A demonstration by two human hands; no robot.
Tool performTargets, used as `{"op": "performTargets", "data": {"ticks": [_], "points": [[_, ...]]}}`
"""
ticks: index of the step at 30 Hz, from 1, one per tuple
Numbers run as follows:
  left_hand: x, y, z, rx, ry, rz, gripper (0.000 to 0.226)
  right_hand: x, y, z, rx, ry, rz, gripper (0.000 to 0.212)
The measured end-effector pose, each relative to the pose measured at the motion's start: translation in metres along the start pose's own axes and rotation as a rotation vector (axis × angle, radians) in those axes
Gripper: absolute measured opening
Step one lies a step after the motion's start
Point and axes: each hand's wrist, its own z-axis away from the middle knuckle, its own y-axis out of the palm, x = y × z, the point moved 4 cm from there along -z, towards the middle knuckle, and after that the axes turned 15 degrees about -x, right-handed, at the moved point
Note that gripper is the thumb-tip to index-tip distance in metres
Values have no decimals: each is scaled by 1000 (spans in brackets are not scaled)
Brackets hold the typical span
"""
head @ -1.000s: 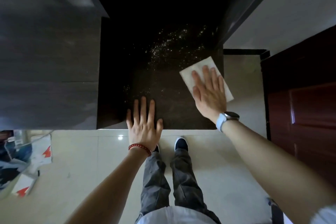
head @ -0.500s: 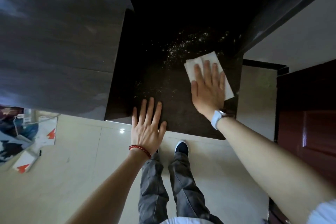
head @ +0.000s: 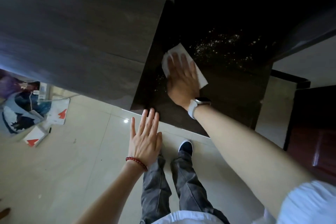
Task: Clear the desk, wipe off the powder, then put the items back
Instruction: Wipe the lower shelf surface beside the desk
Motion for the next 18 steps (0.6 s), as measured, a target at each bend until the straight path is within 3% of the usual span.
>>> {"op": "performTargets", "data": {"ticks": [8, 11, 13, 16, 18], "points": [[34, -14, 13, -24, -83, 107, 53, 43, -8, 106, 119, -381, -142, 57], [30, -15, 11, -45, -108, 123, 53, 27, -9, 101, 133, -497, -135, 55], [29, -14, 8, -42, -151, 121, 54, 10, -9, 79, 92, -388, -101, 54], [29, -13, 5, 1, -208, 126, 58, 3, -8, 44, 21, -75, -20, 55], [29, -13, 4, 18, -212, 143, 59, 19, -3, 43, 26, -9, -31, 56]]}}
